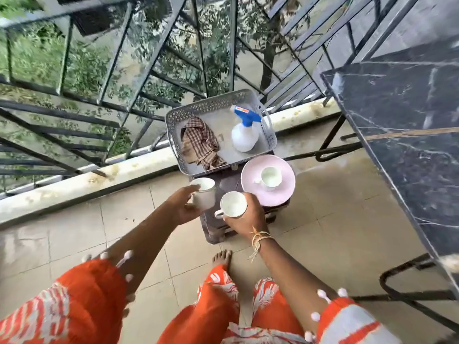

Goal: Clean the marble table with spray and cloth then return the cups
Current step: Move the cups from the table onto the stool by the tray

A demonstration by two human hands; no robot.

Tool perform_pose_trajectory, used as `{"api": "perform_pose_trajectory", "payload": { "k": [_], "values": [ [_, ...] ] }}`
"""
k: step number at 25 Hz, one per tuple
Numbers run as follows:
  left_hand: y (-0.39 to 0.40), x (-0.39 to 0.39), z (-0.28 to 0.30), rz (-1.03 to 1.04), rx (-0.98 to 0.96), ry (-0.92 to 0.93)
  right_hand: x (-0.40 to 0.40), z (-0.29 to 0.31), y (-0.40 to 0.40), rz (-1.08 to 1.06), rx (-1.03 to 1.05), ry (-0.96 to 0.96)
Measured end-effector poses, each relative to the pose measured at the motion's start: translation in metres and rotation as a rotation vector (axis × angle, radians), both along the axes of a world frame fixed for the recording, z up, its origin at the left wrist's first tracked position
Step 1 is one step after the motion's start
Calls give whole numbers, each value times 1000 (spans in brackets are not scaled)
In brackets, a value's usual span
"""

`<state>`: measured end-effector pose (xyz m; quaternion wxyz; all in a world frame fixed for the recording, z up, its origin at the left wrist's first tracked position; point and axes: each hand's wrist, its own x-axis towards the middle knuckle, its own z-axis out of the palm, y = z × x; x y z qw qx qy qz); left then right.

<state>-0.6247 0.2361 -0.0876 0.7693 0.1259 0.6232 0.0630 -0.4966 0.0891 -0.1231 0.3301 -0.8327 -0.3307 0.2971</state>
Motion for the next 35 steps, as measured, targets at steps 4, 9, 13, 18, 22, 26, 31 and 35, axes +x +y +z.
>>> {"api": "perform_pose_trajectory", "payload": {
  "k": [4, 9, 13, 18, 22, 26, 31, 35],
  "values": [
    [11, 17, -28, -122, 44, 27, -3, -29, 2, 27, -47, -46],
    [30, 16, -62, -306, 121, 136, -3, -47, 3, 41, -47, -70],
    [37, 23, -67, -363, 115, 144, -9, -52, 5, -87, -45, -18],
    [34, 45, -74, -270, 221, 164, -8, -51, 8, -121, -84, 7],
    [35, 47, -75, -215, 240, 163, -8, -49, 7, -107, -120, -6],
    [30, 43, -80, -193, 243, 219, -13, -48, 6, -137, -140, -49],
    [19, 60, -85, -139, 282, 186, -17, -51, 0, -195, -159, -30],
    [10, 74, -88, -148, 274, 165, -16, -50, -2, -204, -200, -10]
  ]
}}
